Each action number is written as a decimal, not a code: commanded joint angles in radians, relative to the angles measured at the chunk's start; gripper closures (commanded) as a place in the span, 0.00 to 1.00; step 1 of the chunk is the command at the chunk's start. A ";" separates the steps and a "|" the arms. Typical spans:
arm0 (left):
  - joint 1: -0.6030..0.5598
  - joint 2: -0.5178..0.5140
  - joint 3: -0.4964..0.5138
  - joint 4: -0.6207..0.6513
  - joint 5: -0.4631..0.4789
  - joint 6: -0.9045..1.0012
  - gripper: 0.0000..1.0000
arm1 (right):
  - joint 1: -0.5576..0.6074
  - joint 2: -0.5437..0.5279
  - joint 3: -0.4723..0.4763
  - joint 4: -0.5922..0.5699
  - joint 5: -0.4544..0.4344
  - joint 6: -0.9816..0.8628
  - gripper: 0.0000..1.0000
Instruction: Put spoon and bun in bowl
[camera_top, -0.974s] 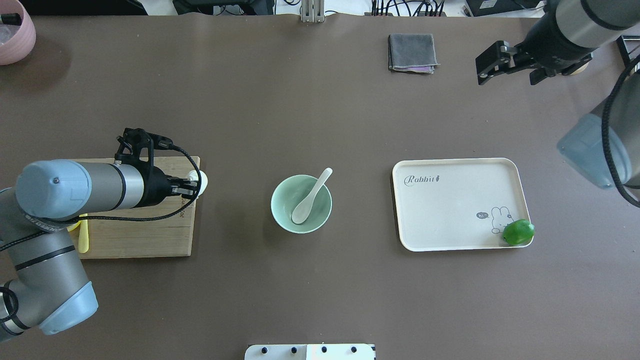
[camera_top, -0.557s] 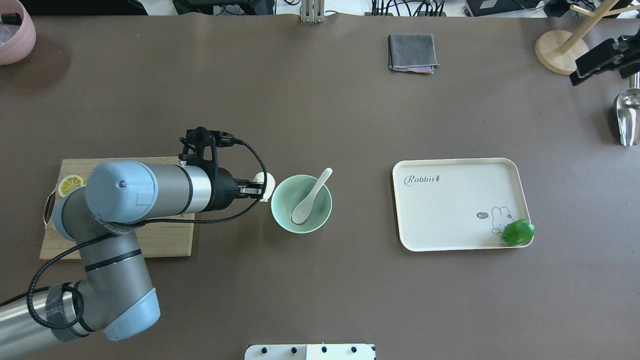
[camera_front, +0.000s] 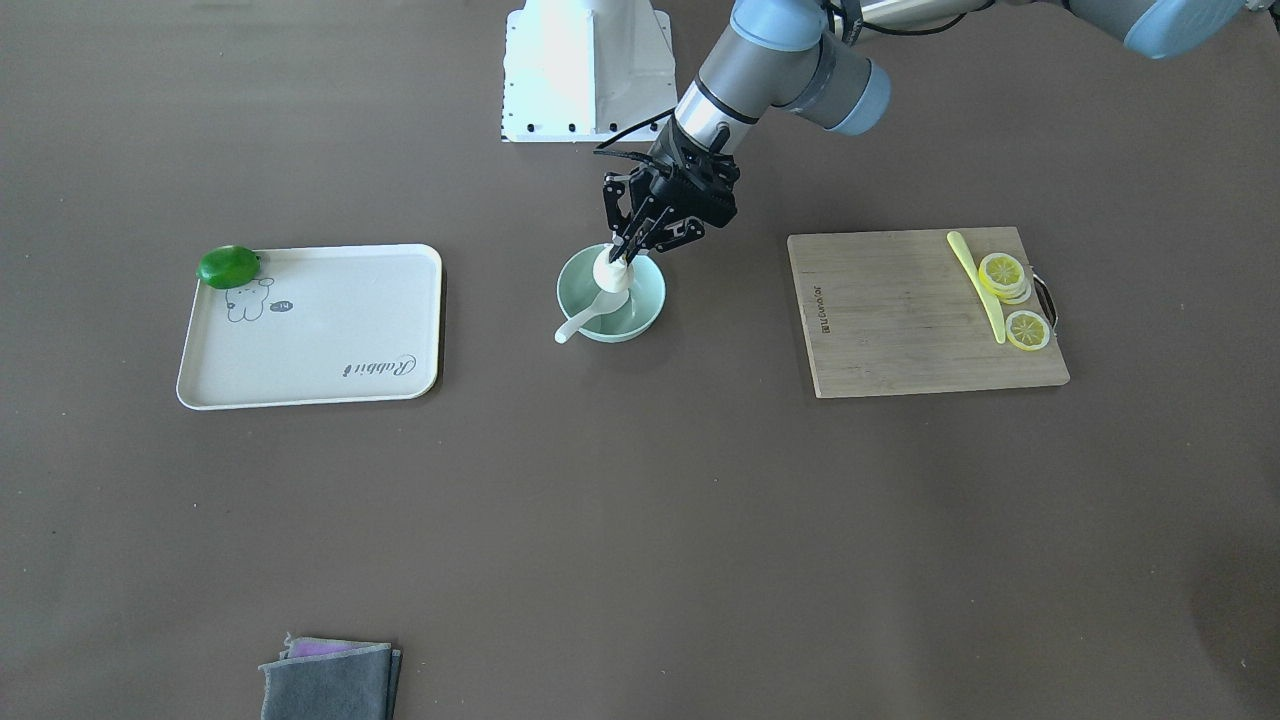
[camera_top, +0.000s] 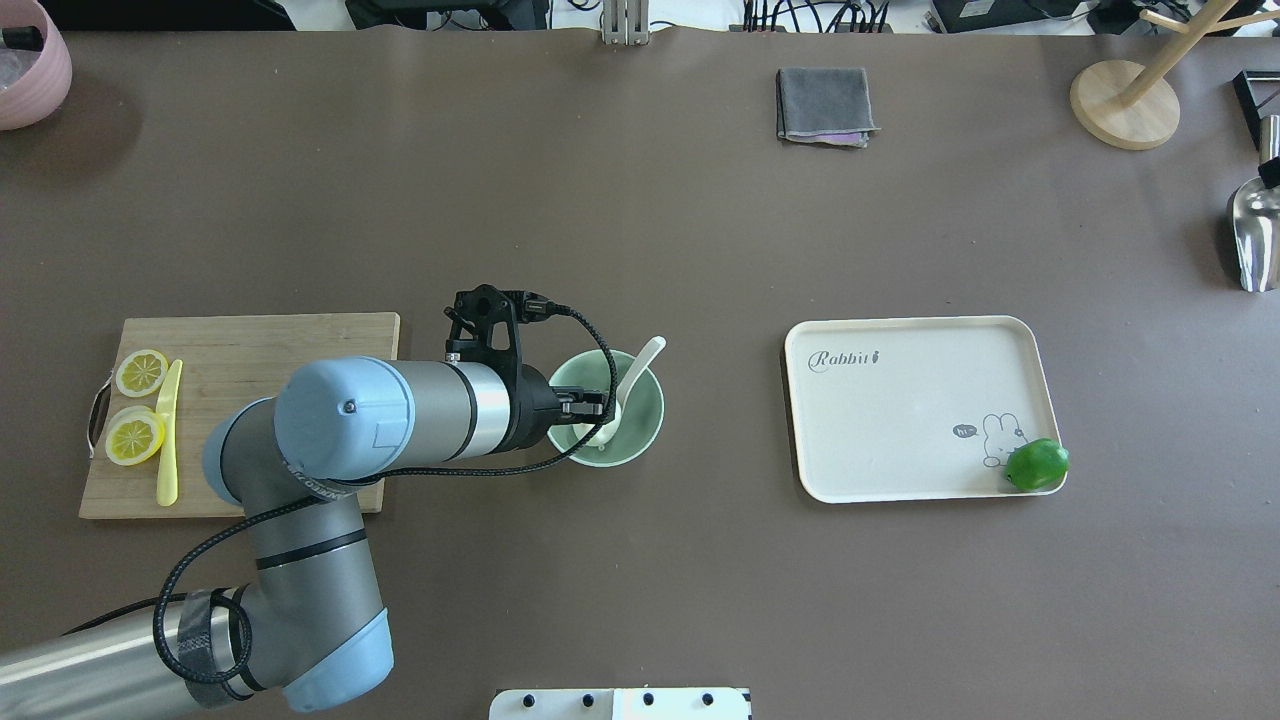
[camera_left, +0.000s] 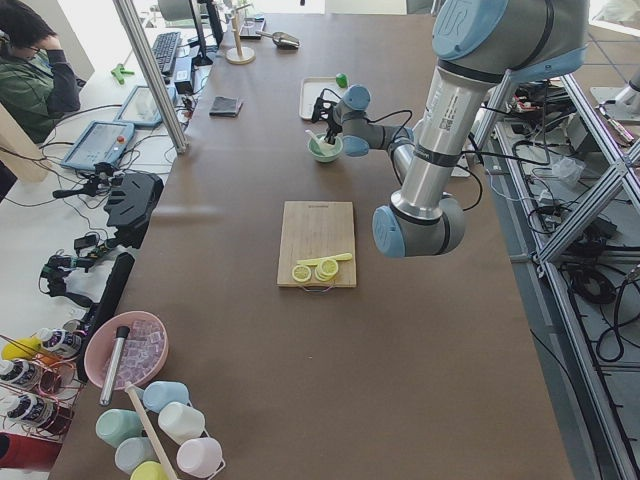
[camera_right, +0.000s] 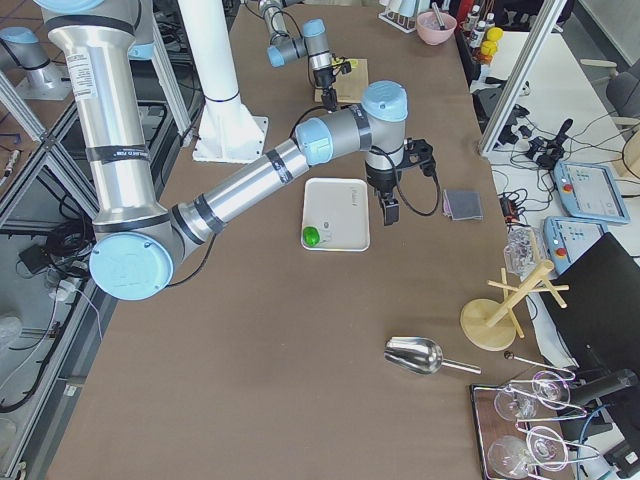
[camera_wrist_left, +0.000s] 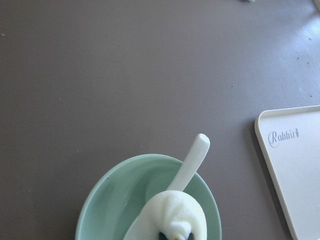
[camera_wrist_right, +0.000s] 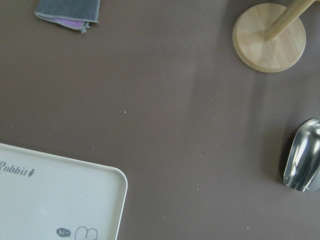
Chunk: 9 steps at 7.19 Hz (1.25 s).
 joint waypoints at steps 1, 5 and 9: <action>-0.004 0.008 -0.004 0.002 0.020 0.011 0.01 | 0.006 -0.021 0.001 0.000 -0.001 -0.005 0.00; -0.328 0.048 -0.195 0.568 -0.345 0.375 0.01 | 0.109 -0.178 0.001 0.000 -0.012 -0.148 0.00; -0.831 0.316 -0.211 0.723 -0.543 1.183 0.01 | 0.120 -0.245 -0.005 0.000 -0.075 -0.148 0.00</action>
